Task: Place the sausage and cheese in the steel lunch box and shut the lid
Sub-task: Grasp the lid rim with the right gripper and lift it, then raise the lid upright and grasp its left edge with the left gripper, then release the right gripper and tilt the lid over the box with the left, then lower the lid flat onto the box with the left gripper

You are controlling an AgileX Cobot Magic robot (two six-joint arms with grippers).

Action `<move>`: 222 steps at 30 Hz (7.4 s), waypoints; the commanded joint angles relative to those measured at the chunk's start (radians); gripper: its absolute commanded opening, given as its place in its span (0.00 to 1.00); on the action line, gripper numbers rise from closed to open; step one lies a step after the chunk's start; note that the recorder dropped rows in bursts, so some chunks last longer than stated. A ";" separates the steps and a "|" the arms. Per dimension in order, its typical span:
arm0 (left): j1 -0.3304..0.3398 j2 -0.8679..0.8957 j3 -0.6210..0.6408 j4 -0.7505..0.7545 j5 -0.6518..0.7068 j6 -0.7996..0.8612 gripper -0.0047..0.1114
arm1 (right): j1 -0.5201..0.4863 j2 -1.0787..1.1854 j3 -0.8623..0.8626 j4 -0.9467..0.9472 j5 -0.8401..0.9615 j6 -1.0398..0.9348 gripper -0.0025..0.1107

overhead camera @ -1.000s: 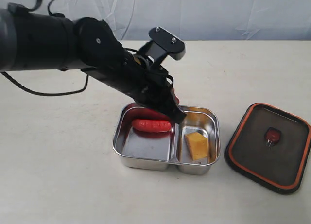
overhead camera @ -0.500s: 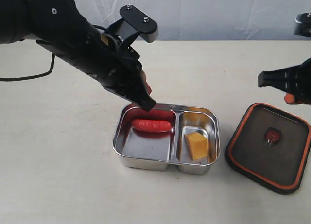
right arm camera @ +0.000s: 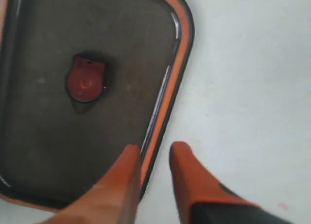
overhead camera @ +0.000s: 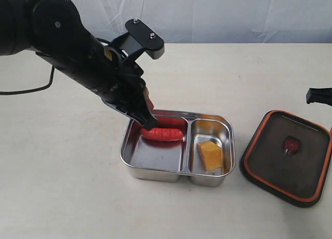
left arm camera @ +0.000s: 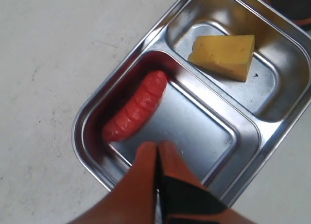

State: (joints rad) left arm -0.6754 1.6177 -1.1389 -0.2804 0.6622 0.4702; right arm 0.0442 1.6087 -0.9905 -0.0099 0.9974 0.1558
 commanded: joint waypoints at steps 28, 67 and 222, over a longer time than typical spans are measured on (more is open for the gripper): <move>0.006 -0.006 0.006 0.023 -0.052 -0.025 0.04 | -0.014 0.202 0.113 -0.001 -0.157 0.010 0.39; 0.159 -0.006 0.006 -0.524 0.055 0.040 0.48 | -0.014 -0.071 0.117 -0.013 -0.244 0.019 0.01; -0.311 -0.243 0.200 1.237 -0.195 -0.524 0.04 | 0.107 -0.533 0.117 0.403 -0.201 -0.406 0.39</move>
State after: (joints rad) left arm -0.9468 1.3800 -0.9776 0.7897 0.4468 0.0998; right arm 0.1537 1.0852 -0.8750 0.4018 0.7968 -0.2491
